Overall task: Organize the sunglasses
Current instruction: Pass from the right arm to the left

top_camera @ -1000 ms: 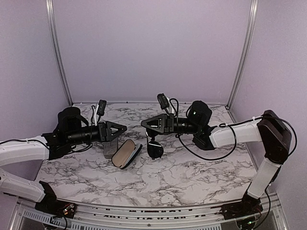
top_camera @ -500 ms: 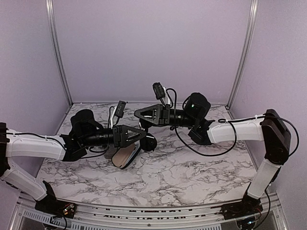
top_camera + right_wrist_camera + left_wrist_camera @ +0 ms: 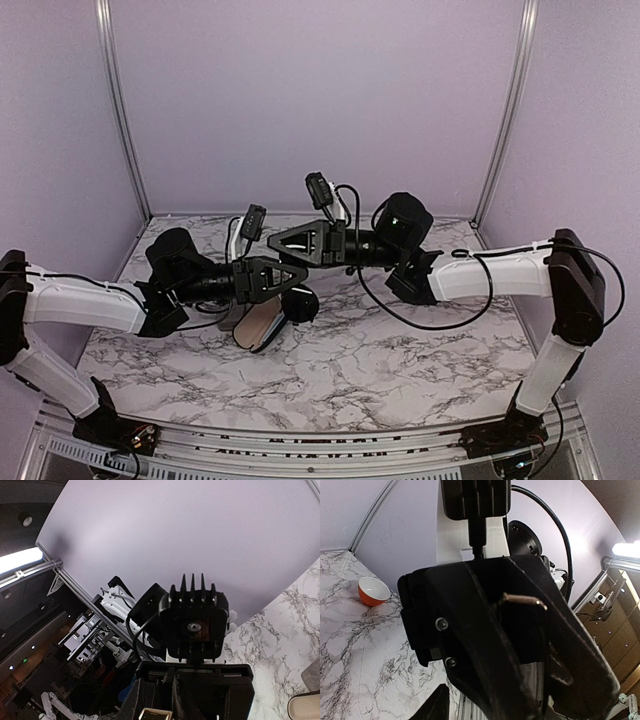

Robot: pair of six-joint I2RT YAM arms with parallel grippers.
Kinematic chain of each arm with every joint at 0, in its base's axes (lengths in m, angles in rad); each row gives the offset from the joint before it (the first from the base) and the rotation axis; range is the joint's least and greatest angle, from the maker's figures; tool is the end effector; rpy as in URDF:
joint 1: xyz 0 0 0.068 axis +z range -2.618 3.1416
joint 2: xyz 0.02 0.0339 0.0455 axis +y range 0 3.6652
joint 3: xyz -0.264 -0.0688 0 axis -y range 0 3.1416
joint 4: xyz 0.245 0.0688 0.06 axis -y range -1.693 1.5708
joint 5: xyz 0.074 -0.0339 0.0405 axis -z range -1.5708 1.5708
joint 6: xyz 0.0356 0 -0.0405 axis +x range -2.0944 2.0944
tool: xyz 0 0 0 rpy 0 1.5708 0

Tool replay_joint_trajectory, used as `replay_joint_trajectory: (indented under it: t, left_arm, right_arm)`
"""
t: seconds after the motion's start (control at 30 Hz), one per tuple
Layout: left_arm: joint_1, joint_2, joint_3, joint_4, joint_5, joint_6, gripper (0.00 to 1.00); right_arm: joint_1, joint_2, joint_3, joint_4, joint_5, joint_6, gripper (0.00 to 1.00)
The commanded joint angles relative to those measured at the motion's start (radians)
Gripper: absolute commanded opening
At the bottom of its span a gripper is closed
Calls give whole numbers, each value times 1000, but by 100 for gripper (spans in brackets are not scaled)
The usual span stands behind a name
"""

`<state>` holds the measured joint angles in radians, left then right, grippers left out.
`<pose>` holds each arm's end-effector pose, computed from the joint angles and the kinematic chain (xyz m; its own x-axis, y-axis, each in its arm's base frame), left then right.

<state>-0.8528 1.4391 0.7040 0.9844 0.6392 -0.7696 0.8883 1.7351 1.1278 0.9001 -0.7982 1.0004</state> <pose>0.1858 -0.2450 0.2807 -0.5687 -0.1979 -0.7984 0.8202 -0.0628 -0.5686 0.2283 0.3212 0.3119 -0.7216 0.0437 -0.6910 -0.6792 -0.2381 0.6943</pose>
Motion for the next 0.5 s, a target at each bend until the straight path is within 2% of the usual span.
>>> replay_joint_trajectory:
  t: [0.0, 0.2, 0.47]
  left_arm:
    - [-2, 0, 21, 74, 47, -22, 51]
    - [1, -38, -4, 71, 2, 5, 50]
    - [5, -25, 11, 55, 3, 5, 32]
  right_arm:
    - [1, 1, 74, -41, 10, -22, 11]
    - [-6, -12, 67, -73, 8, -46, 11]
    - [-8, -28, 49, -78, 14, -55, 11]
